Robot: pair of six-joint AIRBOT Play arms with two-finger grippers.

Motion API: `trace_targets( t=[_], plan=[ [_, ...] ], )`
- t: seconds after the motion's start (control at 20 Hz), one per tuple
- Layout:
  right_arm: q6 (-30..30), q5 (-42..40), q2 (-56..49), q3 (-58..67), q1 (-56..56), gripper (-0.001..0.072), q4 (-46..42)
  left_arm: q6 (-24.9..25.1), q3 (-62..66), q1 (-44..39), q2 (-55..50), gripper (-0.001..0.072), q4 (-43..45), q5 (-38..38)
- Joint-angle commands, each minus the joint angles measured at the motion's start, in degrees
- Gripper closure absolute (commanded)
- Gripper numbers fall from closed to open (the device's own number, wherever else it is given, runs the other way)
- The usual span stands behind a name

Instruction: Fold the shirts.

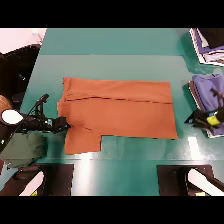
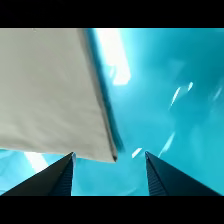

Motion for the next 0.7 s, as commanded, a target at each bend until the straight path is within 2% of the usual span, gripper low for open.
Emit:
trace_targets(
  t=[0.0,0.15,0.2,0.3,0.5,0.65],
  plan=[
    [-1.01,-4.5,-2.27,-10.47,-2.99,0.0204,4.87,0.37,1.07,0.0,0.04,0.0681,0.09,-0.26],
    [-2.38,-8.66,-4.87,-14.29,-1.86,0.0223,10.1,0.37,1.07,0.0,0.02,0.0681,0.07,-0.31],
    [-2.67,-9.14,-5.51,-14.38,-0.87,0.0275,10.6,0.35,1.07,0.0,0.02,0.0681,0.07,-0.22],
    [-2.71,-9.16,-5.86,-13.77,1.92,0.0291,10.34,0.37,1.07,0.0,0.02,0.0681,0.11,-0.52],
    [-3.76,-8.0,-1.27,-11.3,5.11,0.0699,9.81,-1.27,1.6,0.0,0.04,0.0683,6.1,-6.32],
    [-3.96,-3.34,5.55,-9.6,5.11,0.0697,7.5,-1.38,2.84,0.0,0.9,0.0683,10.12,-12.26]
  ],
)
